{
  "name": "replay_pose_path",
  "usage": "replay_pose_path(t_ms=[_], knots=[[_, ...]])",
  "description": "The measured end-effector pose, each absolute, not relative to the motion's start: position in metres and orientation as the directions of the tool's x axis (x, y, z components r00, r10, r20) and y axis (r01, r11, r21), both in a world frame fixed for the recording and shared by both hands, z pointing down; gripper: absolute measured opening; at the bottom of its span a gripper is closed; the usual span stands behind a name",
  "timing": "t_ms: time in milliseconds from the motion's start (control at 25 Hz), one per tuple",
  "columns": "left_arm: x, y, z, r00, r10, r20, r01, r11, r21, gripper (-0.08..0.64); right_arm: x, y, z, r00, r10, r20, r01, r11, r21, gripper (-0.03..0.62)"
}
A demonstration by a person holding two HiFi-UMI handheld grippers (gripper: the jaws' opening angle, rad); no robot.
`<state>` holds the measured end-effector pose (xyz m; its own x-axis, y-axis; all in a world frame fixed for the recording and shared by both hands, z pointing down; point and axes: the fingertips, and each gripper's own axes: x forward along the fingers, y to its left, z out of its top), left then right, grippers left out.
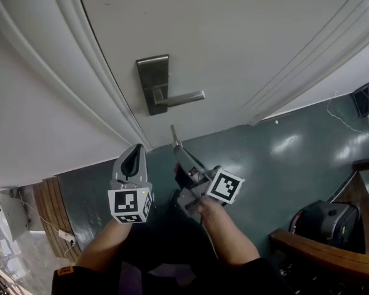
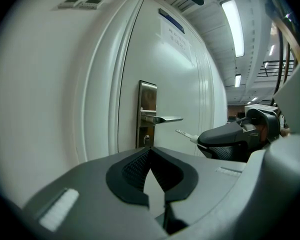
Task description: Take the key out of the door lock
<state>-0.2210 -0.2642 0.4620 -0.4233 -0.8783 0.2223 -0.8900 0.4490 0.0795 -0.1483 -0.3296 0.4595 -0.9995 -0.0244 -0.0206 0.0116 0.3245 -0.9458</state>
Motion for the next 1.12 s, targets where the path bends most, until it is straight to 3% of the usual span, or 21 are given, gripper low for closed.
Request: replay_pose_path(t_ms=[760,1120], knots=[[-0.170,-0.263,0.449,-0.394,-0.898,0.198,-0.908,0.413,0.065,0.018,-0.094,-0.328,0.462,-0.997,-0.078,0.021,-0.050,0.391,-0.919,0.014],[-0.146,-0.205,0.441,-0.332,-0.928,0.171,-0.931,0.351,0.095,0.018,-0.071,-0.265,0.454,-0.992,-0.123,0.016,-0.064,0.399,-0.915,0.014]])
